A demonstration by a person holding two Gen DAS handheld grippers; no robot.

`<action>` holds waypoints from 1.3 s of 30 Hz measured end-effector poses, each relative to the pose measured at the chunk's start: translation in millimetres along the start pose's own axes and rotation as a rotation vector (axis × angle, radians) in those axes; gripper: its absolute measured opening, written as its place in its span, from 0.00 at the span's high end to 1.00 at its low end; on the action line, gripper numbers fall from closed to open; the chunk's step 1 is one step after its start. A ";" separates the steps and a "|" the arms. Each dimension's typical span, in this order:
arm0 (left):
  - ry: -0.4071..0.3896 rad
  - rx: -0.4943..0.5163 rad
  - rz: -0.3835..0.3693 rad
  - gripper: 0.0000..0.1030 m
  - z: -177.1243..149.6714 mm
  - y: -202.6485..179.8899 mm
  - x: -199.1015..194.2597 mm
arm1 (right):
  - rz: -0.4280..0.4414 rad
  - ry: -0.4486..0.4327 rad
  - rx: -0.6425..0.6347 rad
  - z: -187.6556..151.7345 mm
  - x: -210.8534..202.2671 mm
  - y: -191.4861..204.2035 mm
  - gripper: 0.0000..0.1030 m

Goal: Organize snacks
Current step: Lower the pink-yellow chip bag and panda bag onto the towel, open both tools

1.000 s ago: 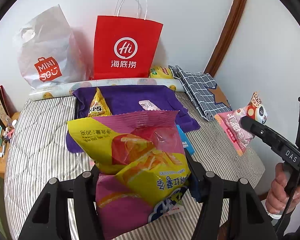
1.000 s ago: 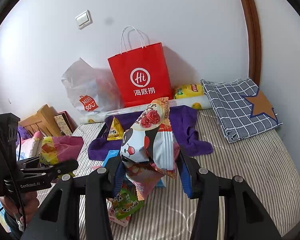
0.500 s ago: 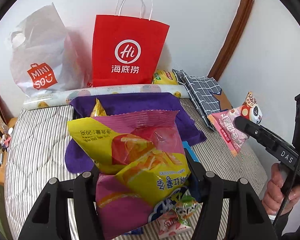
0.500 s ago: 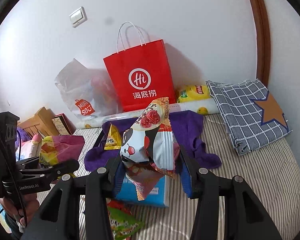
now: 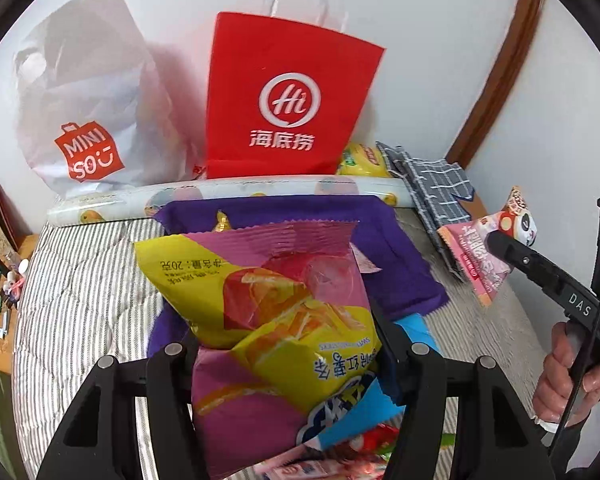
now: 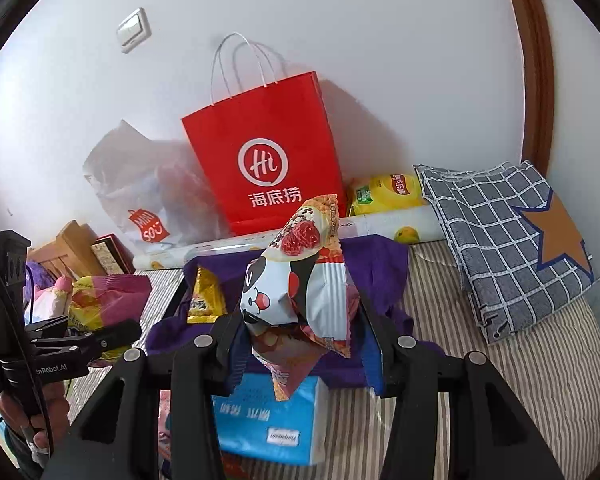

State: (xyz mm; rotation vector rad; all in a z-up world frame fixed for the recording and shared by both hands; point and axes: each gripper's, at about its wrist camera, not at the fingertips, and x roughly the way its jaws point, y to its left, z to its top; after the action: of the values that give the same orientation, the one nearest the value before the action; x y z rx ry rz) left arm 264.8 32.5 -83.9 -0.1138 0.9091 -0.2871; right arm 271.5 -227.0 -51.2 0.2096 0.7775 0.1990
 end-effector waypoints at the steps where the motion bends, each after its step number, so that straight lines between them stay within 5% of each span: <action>1: 0.003 -0.004 0.005 0.41 0.3 2.9 3.1 | 0.000 0.003 0.002 1.2 4.1 -1.0 0.54; 20: 0.104 -0.080 0.057 0.41 12.7 55.6 81.3 | -0.030 0.091 -0.021 21.2 96.0 -22.1 0.54; 39: 0.147 -0.132 0.019 0.41 7.3 70.7 124.9 | 0.082 0.244 -0.043 -8.1 147.6 -17.6 0.53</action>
State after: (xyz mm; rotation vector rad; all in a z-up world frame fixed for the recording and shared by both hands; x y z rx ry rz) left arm 356.9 63.3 -189.8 -0.2082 1.0749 -0.2194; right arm 370.3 -205.5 -160.5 0.1784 1.0064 0.3230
